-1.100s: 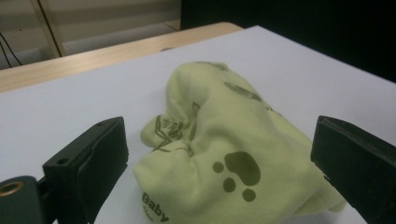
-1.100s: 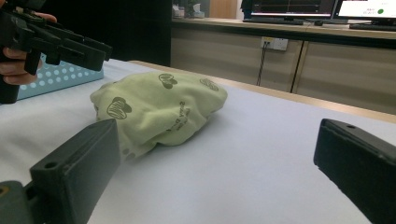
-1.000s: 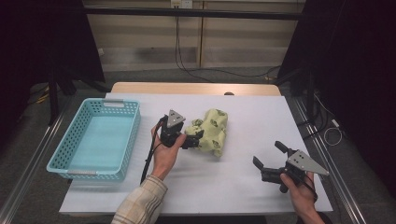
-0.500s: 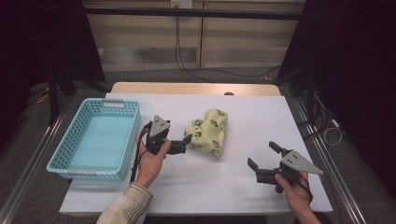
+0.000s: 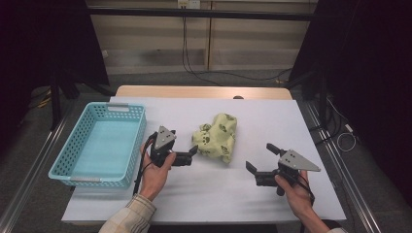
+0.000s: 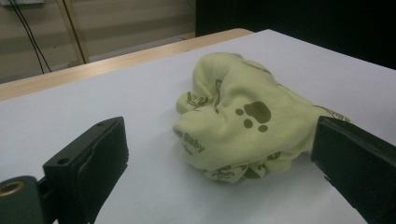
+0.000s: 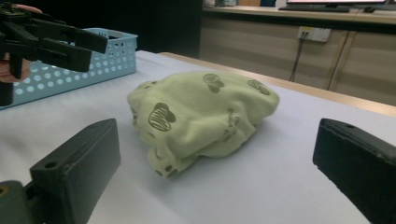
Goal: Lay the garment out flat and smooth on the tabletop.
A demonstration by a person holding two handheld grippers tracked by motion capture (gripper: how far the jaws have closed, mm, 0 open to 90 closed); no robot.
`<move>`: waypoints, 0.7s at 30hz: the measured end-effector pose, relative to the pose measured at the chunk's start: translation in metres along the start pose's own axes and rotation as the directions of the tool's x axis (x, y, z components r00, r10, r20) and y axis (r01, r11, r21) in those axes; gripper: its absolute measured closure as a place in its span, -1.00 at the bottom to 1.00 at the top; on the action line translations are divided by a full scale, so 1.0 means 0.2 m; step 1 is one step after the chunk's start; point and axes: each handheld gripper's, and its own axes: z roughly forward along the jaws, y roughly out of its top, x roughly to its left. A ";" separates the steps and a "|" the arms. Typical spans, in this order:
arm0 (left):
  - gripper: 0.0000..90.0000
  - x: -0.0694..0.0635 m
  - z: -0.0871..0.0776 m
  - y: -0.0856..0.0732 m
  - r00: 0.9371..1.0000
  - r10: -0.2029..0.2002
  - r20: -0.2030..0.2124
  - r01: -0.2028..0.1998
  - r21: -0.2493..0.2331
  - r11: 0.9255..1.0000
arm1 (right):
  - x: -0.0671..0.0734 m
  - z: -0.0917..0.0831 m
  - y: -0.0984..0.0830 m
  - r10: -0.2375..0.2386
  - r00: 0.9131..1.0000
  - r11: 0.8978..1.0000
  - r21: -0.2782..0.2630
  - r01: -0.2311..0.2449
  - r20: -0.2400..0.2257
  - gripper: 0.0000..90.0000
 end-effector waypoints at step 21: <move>-0.91 0.04 -0.01 -0.03 1.000 0.012 -0.022 -0.011 0.046 0.999 | 0.07 0.35 0.05 -0.035 0.992 0.987 0.154 0.053 -0.119 -0.81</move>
